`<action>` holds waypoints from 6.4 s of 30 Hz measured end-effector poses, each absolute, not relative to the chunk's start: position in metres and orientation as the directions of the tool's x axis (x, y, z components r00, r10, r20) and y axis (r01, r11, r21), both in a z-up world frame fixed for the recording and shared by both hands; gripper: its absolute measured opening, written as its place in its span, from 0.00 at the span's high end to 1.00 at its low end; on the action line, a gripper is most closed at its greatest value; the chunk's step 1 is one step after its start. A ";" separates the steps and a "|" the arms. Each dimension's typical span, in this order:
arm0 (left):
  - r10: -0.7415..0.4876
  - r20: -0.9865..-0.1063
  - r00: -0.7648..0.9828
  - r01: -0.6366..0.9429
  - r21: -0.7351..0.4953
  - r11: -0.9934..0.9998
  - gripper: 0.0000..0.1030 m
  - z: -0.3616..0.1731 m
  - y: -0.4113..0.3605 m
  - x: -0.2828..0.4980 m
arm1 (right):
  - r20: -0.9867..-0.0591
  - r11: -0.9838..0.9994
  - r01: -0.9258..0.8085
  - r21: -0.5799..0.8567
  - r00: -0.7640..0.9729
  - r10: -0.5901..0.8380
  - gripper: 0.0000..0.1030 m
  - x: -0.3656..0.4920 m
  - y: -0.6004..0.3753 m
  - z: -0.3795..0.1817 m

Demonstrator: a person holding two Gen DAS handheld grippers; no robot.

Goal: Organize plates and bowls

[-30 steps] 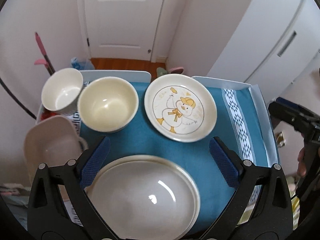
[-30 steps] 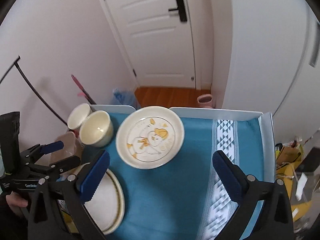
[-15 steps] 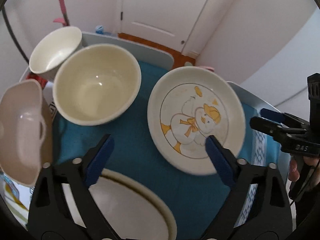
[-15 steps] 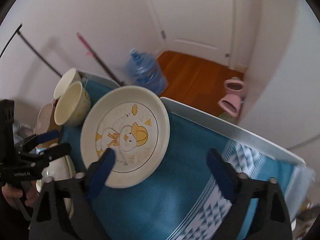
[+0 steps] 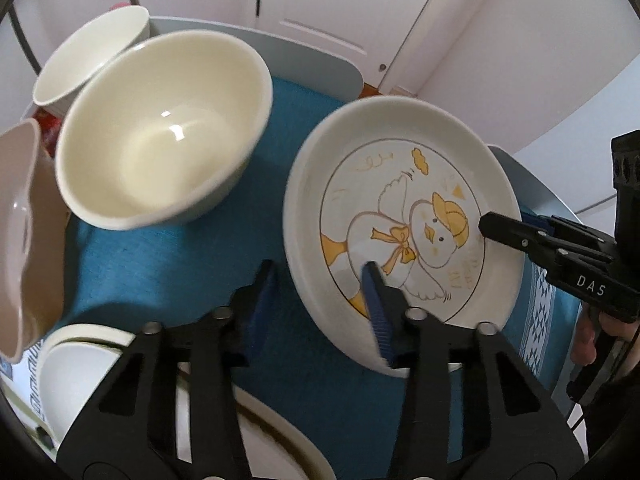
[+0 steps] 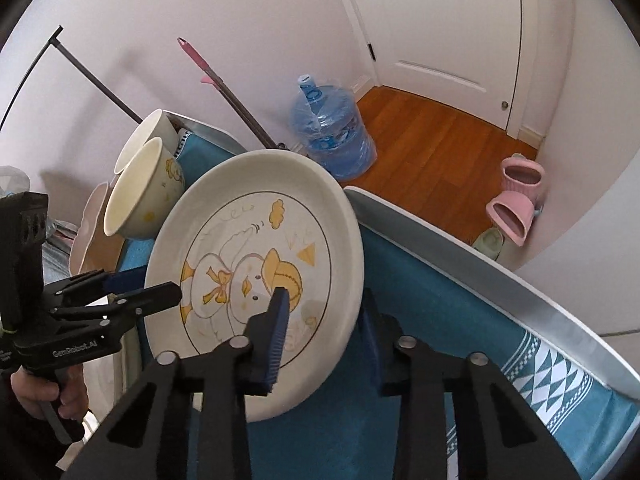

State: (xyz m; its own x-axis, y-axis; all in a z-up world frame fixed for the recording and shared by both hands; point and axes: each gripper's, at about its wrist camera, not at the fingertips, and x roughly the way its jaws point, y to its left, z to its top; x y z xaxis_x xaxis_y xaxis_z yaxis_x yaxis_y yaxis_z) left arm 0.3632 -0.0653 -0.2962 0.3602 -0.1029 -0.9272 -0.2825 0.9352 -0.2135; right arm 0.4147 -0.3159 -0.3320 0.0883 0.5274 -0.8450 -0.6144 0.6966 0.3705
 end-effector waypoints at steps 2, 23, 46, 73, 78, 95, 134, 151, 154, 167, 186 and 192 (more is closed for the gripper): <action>-0.114 -0.927 0.358 -0.283 -0.224 0.933 0.76 -0.300 -0.065 0.364 | -0.844 0.699 -0.609 0.375 0.089 0.529 0.77 0.416 -0.318 -0.334; -0.070 -0.915 0.397 -0.248 -0.181 0.952 0.78 -0.284 -0.093 0.363 | -0.840 0.703 -0.631 0.328 0.146 0.523 0.84 0.404 -0.326 -0.322; -0.162 -0.840 0.518 -0.035 -0.210 0.977 0.78 -0.183 -0.035 0.261 | -0.785 0.806 -0.518 0.287 0.355 0.508 0.84 0.260 -0.302 -0.214; -0.259 -0.914 0.312 0.164 -0.217 0.962 0.78 -0.273 0.032 0.202 | -0.871 0.923 -0.311 0.225 0.360 0.334 0.84 0.150 -0.239 -0.281; -0.214 -0.928 0.304 0.143 -0.178 0.974 0.78 -0.282 0.031 0.208 | -0.877 0.915 -0.348 0.204 0.349 0.329 0.84 0.148 -0.232 -0.280; 0.003 -0.929 0.369 0.147 0.061 0.987 0.78 -0.279 0.005 0.207 | -0.892 0.887 -0.432 0.163 0.319 0.319 0.84 0.162 -0.226 -0.278; 0.228 -0.879 0.419 0.157 0.317 0.935 0.78 -0.275 -0.026 0.194 | -0.905 0.865 -0.477 0.157 0.281 0.320 0.84 0.172 -0.222 -0.288; 0.170 -0.812 0.558 -0.107 0.133 0.985 0.00 -0.182 0.042 0.210 | -0.768 0.808 -0.478 0.345 0.351 0.535 0.00 0.198 -0.234 -0.219; 0.141 -0.824 0.549 -0.201 0.034 0.979 0.00 -0.171 0.084 0.219 | -0.762 0.773 -0.530 0.349 0.319 0.563 0.00 0.210 -0.222 -0.206; -0.036 -0.888 0.459 -0.284 -0.184 0.941 0.07 -0.239 0.169 0.220 | -0.816 0.714 -0.615 0.334 0.191 0.546 0.00 0.250 -0.108 -0.239; -0.183 -0.915 0.359 -0.206 -0.269 0.941 0.67 -0.295 0.177 0.273 | -0.885 0.753 -0.542 0.372 0.038 0.464 0.71 0.276 -0.052 -0.310; -0.150 -0.928 0.341 -0.167 -0.217 0.962 0.85 -0.299 0.173 0.281 | -0.893 0.769 -0.524 0.366 0.034 0.448 0.84 0.277 -0.048 -0.318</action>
State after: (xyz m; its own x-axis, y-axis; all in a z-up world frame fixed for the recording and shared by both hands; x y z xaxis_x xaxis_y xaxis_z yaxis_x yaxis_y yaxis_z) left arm 0.2806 0.1728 -0.2991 0.3414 -0.1501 -0.9279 -0.1672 0.9617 -0.2171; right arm 0.2771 -0.0480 -0.3181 0.0340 0.4478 -0.8935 -0.5236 0.7695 0.3657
